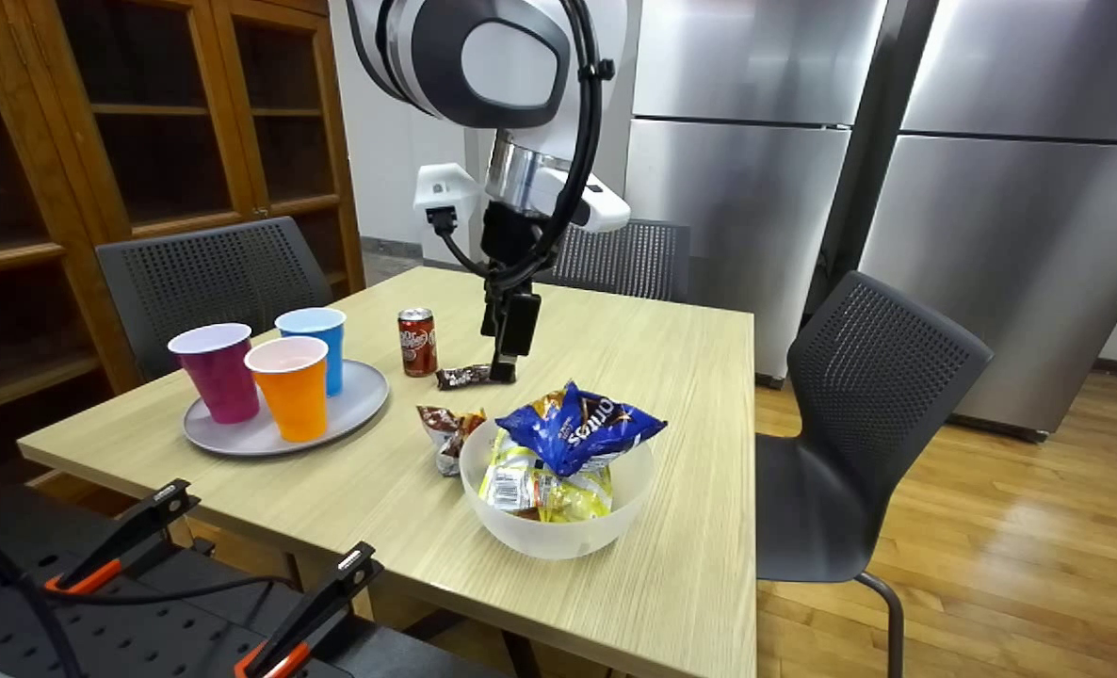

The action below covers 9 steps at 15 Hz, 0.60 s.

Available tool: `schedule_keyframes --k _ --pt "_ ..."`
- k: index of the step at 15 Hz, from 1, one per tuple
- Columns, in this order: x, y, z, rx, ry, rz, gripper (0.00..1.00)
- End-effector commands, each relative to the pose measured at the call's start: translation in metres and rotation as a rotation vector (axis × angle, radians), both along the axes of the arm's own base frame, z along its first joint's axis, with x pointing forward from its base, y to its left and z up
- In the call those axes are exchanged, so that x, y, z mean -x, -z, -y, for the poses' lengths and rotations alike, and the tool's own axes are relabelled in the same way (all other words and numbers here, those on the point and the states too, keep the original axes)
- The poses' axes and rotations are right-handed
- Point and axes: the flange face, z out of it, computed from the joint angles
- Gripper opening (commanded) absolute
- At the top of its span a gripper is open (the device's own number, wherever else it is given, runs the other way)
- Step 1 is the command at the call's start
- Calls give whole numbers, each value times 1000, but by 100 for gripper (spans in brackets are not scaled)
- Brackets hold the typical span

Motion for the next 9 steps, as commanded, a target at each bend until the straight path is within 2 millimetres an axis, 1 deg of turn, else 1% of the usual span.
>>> schedule_keyframes --k 1,6,9 --pt "-2 1 -3 -12 2 7 100" --pt "-14 2 -19 -51 -3 40 100" --pt "-21 9 -28 -59 -22 31 100"
